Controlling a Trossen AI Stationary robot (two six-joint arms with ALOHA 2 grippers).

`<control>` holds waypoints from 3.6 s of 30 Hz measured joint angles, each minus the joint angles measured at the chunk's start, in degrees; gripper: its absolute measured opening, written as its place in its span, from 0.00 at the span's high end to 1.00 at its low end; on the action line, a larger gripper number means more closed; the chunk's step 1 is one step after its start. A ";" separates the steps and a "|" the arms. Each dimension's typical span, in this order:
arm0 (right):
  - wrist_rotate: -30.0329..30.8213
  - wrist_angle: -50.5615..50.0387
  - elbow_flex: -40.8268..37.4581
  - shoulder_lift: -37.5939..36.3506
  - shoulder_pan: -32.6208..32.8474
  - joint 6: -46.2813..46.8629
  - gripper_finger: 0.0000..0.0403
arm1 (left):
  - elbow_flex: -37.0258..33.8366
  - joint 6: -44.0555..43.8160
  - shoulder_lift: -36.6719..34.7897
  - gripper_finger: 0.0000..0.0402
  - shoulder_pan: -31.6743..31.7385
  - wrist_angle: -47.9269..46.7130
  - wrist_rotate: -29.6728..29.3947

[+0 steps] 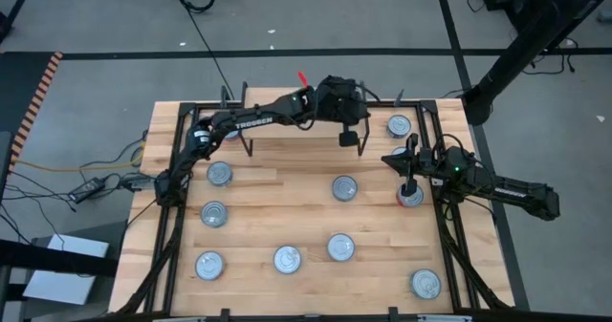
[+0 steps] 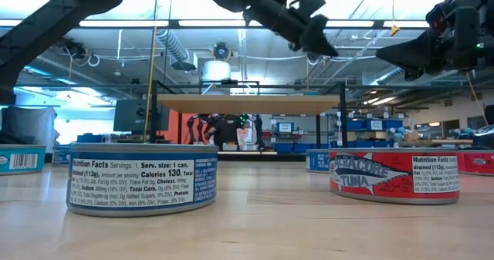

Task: Stack canned seafood by type on shelf
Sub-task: Put the red tuna can on the shelf

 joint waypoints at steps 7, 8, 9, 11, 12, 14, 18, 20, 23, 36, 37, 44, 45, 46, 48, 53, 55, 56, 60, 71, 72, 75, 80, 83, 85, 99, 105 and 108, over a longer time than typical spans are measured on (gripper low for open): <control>0.00 0.01 0.00 0.00 0.00 0.00 0.94 | -4.80 -0.71 -0.02 1.00 -2.14 10.28 0.25; 0.00 0.02 0.00 0.00 0.00 0.01 0.94 | -5.88 -0.90 -0.02 1.00 -2.43 12.43 0.25; 0.00 0.01 0.00 -0.01 -0.01 0.00 0.94 | -7.22 -1.05 -0.06 1.00 -2.79 14.94 0.27; 0.00 0.01 -0.01 0.00 0.00 0.01 0.94 | -9.66 -1.11 -0.13 1.00 -3.51 18.29 0.24; 0.01 0.01 0.00 -0.01 0.00 0.00 0.94 | -10.73 -1.10 -0.13 1.00 -3.88 19.57 0.23; 0.00 0.00 0.00 -0.02 0.00 0.01 0.94 | -12.90 -1.21 -0.28 1.00 -4.63 22.17 0.25; 0.01 0.00 0.00 0.00 -0.01 0.01 0.94 | -18.74 -1.30 -2.57 1.00 -6.20 27.42 0.27; 0.00 0.00 0.00 0.00 0.00 -0.01 0.94 | -23.07 -1.24 -4.60 1.00 -6.87 31.55 0.25; 0.00 0.00 0.00 -0.02 0.00 0.01 0.94 | -31.46 -1.33 -9.05 1.00 -7.89 37.65 0.64; 0.16 0.03 0.00 -0.01 0.00 0.13 0.94 | -67.68 -3.27 -32.30 1.00 -14.32 51.72 -0.12; 0.25 0.06 0.00 -0.02 0.00 0.11 0.94 | -69.84 -3.38 -34.05 1.00 -14.93 51.80 -0.52; 0.07 2.47 -0.01 -0.02 0.02 0.09 0.94 | -82.58 -4.49 -43.72 1.00 -19.30 52.14 -5.41; 0.03 3.19 -0.01 -0.01 0.02 0.12 0.94 | -83.73 -5.07 -44.80 1.00 -19.77 52.38 -5.86; -0.23 3.77 -0.02 0.00 0.02 0.12 0.94 | -85.16 -5.94 -45.73 1.00 -20.25 52.03 -6.24; -0.66 5.68 -0.01 -0.01 0.09 0.43 0.94 | -86.88 -7.50 -46.86 1.00 -20.89 52.66 -6.31; 1.48 9.45 0.00 0.37 -0.01 4.14 0.94 | -90.20 -8.30 -47.25 1.00 -21.95 55.93 -6.60; 2.85 9.62 -0.01 0.67 -0.02 3.95 0.94 | -90.18 -8.92 -46.45 1.00 -21.88 58.31 -6.52; 2.43 9.91 -0.02 1.13 -0.02 4.00 0.94 | -90.18 -8.92 -46.33 1.00 -21.86 58.24 -6.36; -0.29 10.36 -0.02 3.79 1.16 5.50 0.98 | -90.18 -8.87 -46.27 1.00 -21.88 57.92 -5.98; 7.07 6.93 6.89 20.40 12.52 9.61 0.98 | -90.18 -8.76 -46.27 1.00 -21.69 57.36 -5.85; 8.43 6.03 7.97 22.55 13.96 10.44 0.98 | -90.18 -8.76 -46.27 1.00 -21.68 57.17 -5.85; 11.68 4.01 11.07 29.41 18.45 13.82 0.98 | -90.18 -8.79 -46.25 1.00 -21.68 56.88 -5.85; 18.14 -2.64 17.80 41.02 24.92 19.42 0.98 | -90.18 -8.89 -46.25 1.00 -21.68 55.98 -5.85; 18.75 -4.72 21.75 47.75 27.83 22.78 0.98 | -90.18 -8.89 -46.25 1.00 -21.68 55.87 -5.85; 18.74 -5.92 24.49 51.89 29.64 24.85 0.98 | -90.18 -8.89 -46.25 1.00 -21.66 55.87 -5.85; 13.35 -17.21 39.78 76.14 37.94 39.57 0.74 | -90.18 -7.40 -46.23 1.00 -21.66 55.85 -6.09; 9.17 -17.14 43.74 82.66 38.53 40.93 0.63 | -90.18 -7.34 -46.23 1.00 -21.66 55.85 -6.09; 8.96 -17.47 44.75 85.19 38.51 41.72 0.62 | -90.18 -7.34 -46.21 1.00 -21.66 55.85 -6.09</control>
